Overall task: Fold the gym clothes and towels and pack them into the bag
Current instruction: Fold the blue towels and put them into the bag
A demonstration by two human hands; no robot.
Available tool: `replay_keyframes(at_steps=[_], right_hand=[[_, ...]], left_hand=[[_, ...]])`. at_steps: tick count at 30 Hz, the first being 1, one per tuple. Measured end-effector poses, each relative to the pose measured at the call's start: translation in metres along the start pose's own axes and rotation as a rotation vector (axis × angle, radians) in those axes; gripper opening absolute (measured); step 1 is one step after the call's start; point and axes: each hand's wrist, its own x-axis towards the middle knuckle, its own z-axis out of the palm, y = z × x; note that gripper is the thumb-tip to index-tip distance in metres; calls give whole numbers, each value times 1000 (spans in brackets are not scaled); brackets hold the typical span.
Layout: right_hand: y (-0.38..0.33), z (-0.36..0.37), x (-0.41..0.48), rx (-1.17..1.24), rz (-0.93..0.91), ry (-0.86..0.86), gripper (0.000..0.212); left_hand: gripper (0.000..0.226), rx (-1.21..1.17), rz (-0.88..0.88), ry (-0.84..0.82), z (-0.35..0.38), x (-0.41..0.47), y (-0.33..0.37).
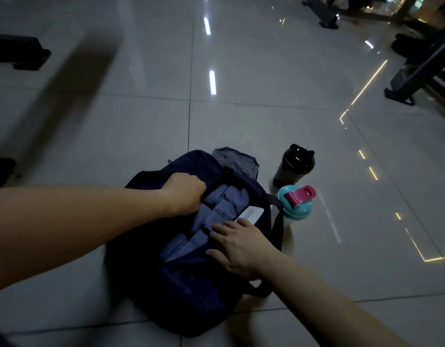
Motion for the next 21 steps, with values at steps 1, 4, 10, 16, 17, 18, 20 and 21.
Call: replay_keyframes(at_steps=[1,4,10,16,17,18,20,21], right_hand=[[-1,1,0,-28,20,-9,72],[-11,-1,2,-92,64,-87,96],[-22,11,14,-115,224,-194,119],[-21,9,13,-117,172,-218,99],[-20,5,12,-104,174,-245,92],[-20,0,11,-89,177,-260,85],[-23,-14,9,-62,167,-229,69],[-23,-22,8,-54,154,-186,60]], left_hand=[[11,-95,-25,59,-2,-2,-2],[16,-416,-131,169,-5,-9,-14],[16,-618,-117,222,-5,-26,-21],[10,-594,-113,105,-13,-30,-24],[8,-576,-105,78,-15,-31,-23],[7,-538,-94,50,-17,-32,-23],[7,-404,-72,17,-18,-35,-22],[8,-341,-66,21,-18,-38,-22]])
